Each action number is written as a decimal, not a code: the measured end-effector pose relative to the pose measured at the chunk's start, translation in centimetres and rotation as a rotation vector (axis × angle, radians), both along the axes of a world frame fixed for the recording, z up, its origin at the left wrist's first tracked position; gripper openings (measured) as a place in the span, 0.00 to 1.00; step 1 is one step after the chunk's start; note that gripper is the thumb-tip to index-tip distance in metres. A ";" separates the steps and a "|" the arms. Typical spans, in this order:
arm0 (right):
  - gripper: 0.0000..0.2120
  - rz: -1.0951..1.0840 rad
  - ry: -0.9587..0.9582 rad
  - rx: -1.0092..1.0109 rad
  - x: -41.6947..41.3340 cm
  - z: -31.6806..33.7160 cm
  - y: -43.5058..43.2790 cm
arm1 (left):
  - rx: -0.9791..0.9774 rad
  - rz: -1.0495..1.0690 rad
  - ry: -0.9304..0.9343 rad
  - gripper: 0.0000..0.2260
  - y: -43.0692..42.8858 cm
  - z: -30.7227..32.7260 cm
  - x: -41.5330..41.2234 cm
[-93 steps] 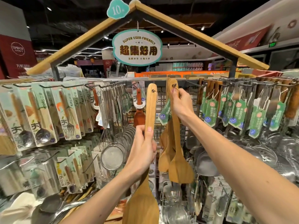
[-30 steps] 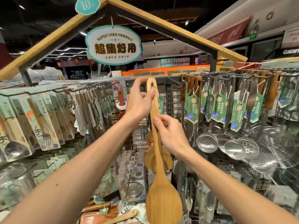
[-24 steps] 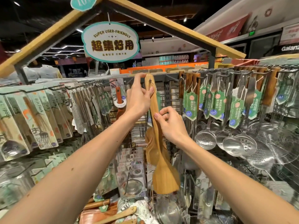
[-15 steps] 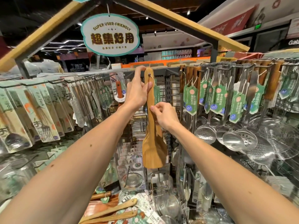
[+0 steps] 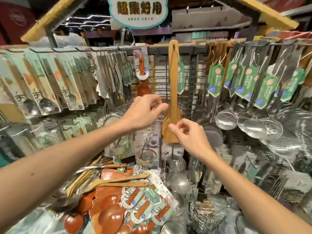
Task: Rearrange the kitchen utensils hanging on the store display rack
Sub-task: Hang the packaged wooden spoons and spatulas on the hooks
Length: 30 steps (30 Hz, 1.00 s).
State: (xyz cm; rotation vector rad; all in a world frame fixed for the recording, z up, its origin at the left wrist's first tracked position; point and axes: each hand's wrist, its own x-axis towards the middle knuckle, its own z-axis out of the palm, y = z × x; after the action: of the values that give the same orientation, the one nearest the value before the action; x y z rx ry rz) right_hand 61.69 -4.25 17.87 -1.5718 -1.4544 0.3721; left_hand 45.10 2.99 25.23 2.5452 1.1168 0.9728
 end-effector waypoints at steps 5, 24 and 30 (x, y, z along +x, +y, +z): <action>0.11 0.111 0.014 -0.129 -3.4 -8.2 -5.5 | -0.062 -0.024 0.344 0.12 -6.1 -7.0 -5.0; 0.08 -0.106 0.391 -0.786 -13.8 -30.1 -5.7 | -0.664 0.263 0.497 0.20 -3.0 -35.6 -13.9; 0.14 -0.407 0.422 -0.834 -16.2 -33.0 -2.9 | -0.569 0.206 0.548 0.30 1.5 -39.4 -13.7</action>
State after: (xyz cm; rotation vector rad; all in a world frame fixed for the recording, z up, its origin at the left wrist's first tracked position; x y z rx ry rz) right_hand 45.52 -7.13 -15.17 -2.2010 -0.6315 1.0813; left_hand 31.43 4.52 -14.14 2.2765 1.5407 -0.0614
